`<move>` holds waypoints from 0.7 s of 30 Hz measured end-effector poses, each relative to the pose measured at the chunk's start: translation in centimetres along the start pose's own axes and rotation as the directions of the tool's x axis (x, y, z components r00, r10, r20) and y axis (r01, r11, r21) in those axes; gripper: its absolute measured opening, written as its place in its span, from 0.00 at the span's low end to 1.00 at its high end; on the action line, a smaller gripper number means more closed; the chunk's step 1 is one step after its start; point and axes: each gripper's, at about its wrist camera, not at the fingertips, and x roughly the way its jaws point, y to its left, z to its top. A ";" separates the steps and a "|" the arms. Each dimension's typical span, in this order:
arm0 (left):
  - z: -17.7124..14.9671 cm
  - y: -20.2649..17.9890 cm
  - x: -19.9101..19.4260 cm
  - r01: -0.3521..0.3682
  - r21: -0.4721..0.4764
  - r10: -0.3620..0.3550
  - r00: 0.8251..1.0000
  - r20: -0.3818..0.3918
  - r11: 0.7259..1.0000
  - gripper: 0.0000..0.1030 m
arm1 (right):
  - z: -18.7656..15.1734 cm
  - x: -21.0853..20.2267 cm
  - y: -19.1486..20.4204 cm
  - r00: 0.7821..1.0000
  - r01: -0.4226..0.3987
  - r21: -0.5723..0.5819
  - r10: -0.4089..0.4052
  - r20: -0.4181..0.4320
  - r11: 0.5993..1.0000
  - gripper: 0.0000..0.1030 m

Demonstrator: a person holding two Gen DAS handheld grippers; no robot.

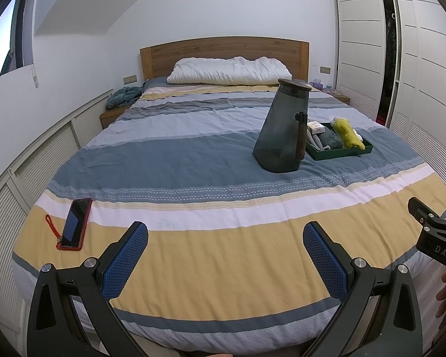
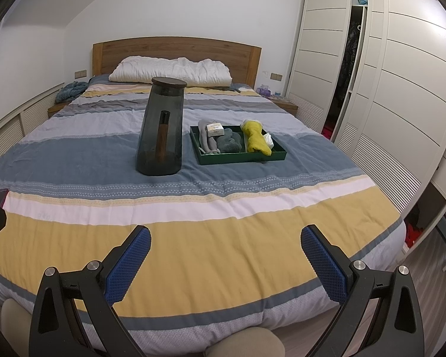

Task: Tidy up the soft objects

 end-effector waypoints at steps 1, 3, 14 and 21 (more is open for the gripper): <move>0.0 0.0 0.0 -0.001 0.000 0.001 1.000 0.000 1.000 0.99 | 0.0 0.0 0.0 1.000 0.000 0.000 0.000 0.000 1.000 1.00; 0.0 0.0 0.0 0.000 0.001 0.000 1.000 0.000 1.000 0.99 | 0.0 0.0 0.0 1.000 0.000 -0.001 0.000 -0.001 1.000 1.00; 0.0 -0.2 0.0 0.008 0.006 -0.008 1.000 0.000 1.000 0.99 | 0.0 0.0 0.0 1.000 0.000 -0.002 0.000 -0.001 1.000 1.00; 0.0 -0.4 0.0 0.009 0.003 -0.009 1.000 -0.002 1.000 0.99 | 0.0 0.0 0.1 1.000 0.000 -0.009 0.000 0.003 1.000 1.00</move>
